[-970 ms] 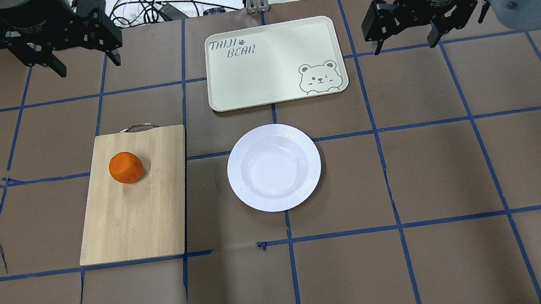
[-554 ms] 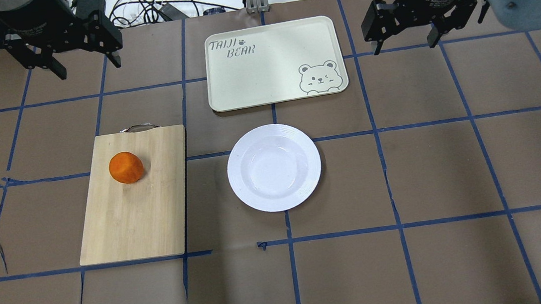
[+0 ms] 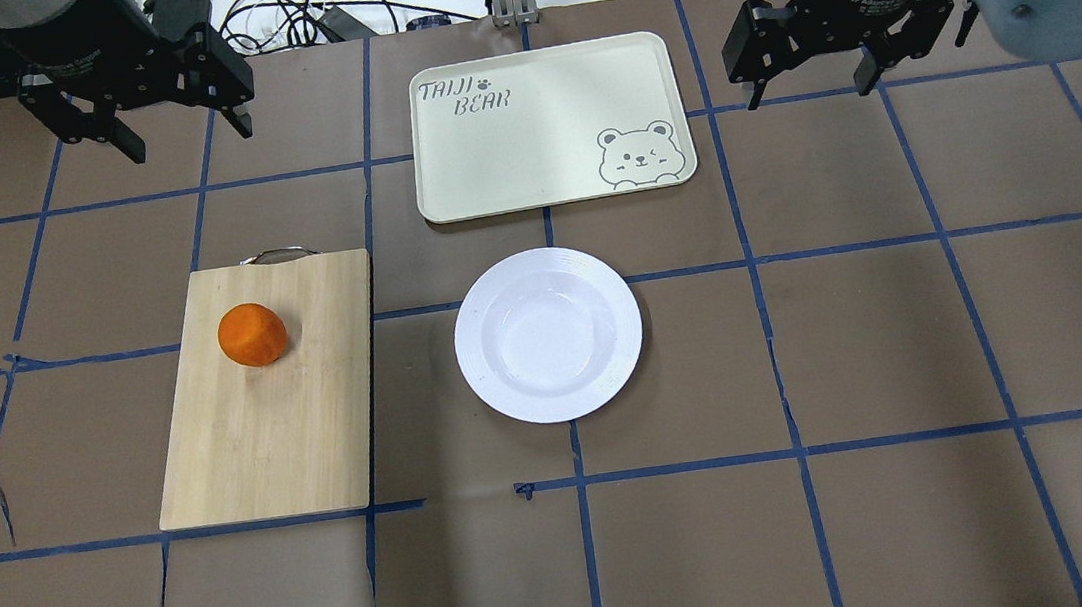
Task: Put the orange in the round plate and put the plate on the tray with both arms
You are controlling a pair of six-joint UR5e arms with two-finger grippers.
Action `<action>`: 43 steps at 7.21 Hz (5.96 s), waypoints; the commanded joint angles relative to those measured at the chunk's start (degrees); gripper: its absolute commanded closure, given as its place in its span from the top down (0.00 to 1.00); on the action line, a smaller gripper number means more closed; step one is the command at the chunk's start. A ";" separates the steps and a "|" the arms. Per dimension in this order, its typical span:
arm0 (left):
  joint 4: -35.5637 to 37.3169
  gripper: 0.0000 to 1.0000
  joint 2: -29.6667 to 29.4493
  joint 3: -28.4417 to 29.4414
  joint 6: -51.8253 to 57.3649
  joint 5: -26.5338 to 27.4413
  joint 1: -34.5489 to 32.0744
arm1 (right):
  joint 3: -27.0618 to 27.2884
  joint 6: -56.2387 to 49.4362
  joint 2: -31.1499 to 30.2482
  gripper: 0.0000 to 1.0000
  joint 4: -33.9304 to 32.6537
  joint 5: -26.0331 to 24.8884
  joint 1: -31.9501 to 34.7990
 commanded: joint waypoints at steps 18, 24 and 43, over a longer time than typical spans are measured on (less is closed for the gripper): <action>5.27 1.00 -11.54 -12.50 -2.11 0.67 9.75 | 0.00 0.00 0.00 1.00 0.06 0.00 -0.06; 16.35 1.00 -17.00 -19.89 -12.45 0.23 11.34 | 0.09 -0.09 0.00 1.00 0.23 0.00 -0.15; 26.01 1.00 -19.73 -15.59 -58.97 -13.84 -19.41 | 0.09 -0.18 0.26 1.00 0.41 0.00 -0.33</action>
